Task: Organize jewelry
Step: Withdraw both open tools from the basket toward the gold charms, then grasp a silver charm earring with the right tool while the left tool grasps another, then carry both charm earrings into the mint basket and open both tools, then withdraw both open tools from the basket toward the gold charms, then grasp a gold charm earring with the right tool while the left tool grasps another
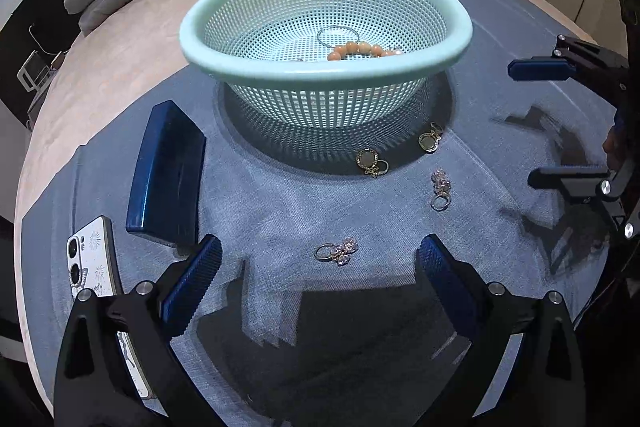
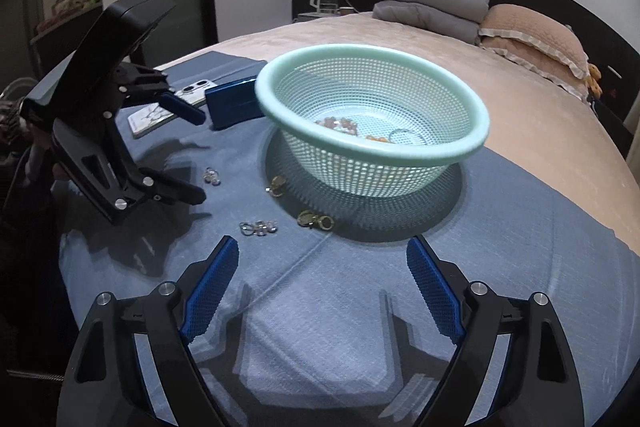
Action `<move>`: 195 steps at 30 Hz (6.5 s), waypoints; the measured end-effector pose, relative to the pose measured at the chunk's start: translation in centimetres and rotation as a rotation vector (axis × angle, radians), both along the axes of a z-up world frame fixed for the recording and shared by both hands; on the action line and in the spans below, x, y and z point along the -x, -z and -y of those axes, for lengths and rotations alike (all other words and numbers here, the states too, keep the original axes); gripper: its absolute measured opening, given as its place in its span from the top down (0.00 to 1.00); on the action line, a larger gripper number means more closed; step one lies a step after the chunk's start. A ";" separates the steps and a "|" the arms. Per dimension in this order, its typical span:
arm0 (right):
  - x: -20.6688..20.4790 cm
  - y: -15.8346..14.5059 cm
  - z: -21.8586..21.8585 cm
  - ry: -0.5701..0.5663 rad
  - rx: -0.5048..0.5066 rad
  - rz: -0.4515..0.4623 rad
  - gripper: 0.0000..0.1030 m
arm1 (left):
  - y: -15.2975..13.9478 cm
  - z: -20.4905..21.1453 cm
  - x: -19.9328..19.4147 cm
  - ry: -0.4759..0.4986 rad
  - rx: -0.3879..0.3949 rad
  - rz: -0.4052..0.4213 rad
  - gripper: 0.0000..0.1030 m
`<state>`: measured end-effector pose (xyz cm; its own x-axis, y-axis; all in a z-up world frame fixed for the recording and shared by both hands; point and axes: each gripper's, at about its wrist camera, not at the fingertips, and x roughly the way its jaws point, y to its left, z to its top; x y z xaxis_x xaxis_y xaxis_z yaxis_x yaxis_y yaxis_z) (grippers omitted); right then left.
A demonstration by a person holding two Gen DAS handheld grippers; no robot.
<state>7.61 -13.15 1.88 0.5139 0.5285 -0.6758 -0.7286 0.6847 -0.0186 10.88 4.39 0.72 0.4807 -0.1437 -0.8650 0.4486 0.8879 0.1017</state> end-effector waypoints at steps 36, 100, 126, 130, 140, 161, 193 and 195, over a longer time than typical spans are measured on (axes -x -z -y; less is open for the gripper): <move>-1.9 3.7 -4.5 0.027 -0.019 -0.135 0.77 | 2.3 0.5 0.6 0.007 0.131 0.004 0.66; 0.6 -2.7 -1.3 0.196 -0.048 -0.054 0.91 | -8.3 1.1 2.9 -0.070 0.126 0.117 0.92; -8.8 -4.3 -2.1 0.164 -0.024 -0.017 0.91 | -5.5 4.2 -7.3 0.017 0.067 0.119 0.92; -9.6 -3.3 -2.3 0.164 -0.016 -0.036 0.91 | -4.4 4.6 -7.8 0.032 0.065 0.099 0.92; -9.9 -3.0 -2.2 0.164 -0.029 -0.047 0.90 | -3.5 4.0 -8.2 0.021 0.073 0.074 0.91; -4.9 -5.0 0.3 0.186 -0.061 0.089 0.17 | -6.1 3.2 -4.8 -0.042 0.021 0.157 0.06; -4.6 2.9 -3.0 0.012 0.006 -0.120 0.57 | 2.6 1.4 -3.6 -0.055 0.110 -0.003 0.28; -4.4 3.1 -3.1 0.021 0.017 -0.112 0.61 | 2.8 1.7 -3.6 -0.046 0.113 0.006 0.31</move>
